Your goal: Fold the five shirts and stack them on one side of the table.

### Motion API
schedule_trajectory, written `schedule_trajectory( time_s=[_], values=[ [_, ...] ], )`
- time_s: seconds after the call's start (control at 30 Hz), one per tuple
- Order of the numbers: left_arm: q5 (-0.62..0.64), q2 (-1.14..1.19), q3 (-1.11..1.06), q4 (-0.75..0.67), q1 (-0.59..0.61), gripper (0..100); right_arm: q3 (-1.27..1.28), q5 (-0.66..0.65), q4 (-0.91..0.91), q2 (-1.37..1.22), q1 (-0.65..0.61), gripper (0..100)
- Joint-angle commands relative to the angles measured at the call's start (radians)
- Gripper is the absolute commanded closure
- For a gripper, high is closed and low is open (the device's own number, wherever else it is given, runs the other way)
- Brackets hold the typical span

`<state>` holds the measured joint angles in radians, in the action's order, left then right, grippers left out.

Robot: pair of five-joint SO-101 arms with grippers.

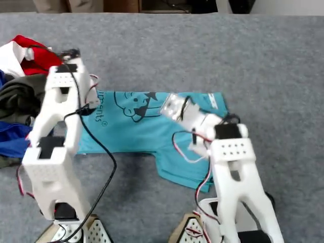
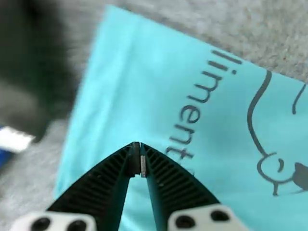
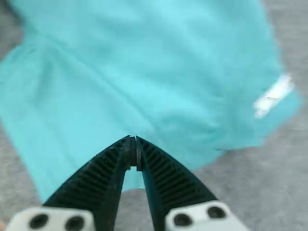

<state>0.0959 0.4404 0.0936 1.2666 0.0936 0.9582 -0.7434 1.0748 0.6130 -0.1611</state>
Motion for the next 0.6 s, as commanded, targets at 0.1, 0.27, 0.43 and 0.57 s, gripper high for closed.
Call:
schedule_trajectory(
  time_s=[0.1, 0.27, 0.43, 0.57],
  values=[
    [0.002, 0.125, 0.198, 0.077, 0.021, 98, 0.035, -0.005, 0.078, 0.038, -0.183, 98.2],
    [-0.005, 0.082, 0.285, 0.199, 0.084, 98, 0.073, -0.005, 0.121, 0.038, -0.295, 92.1],
    [-0.075, -0.012, 0.259, 0.209, 0.133, 98, 0.116, -0.005, 0.117, 0.038, -0.332, 85.9],
    [-0.091, -0.054, 0.193, 0.199, 0.155, 98, 0.124, -0.005, 0.118, 0.036, -0.334, 86.0]
  ],
)
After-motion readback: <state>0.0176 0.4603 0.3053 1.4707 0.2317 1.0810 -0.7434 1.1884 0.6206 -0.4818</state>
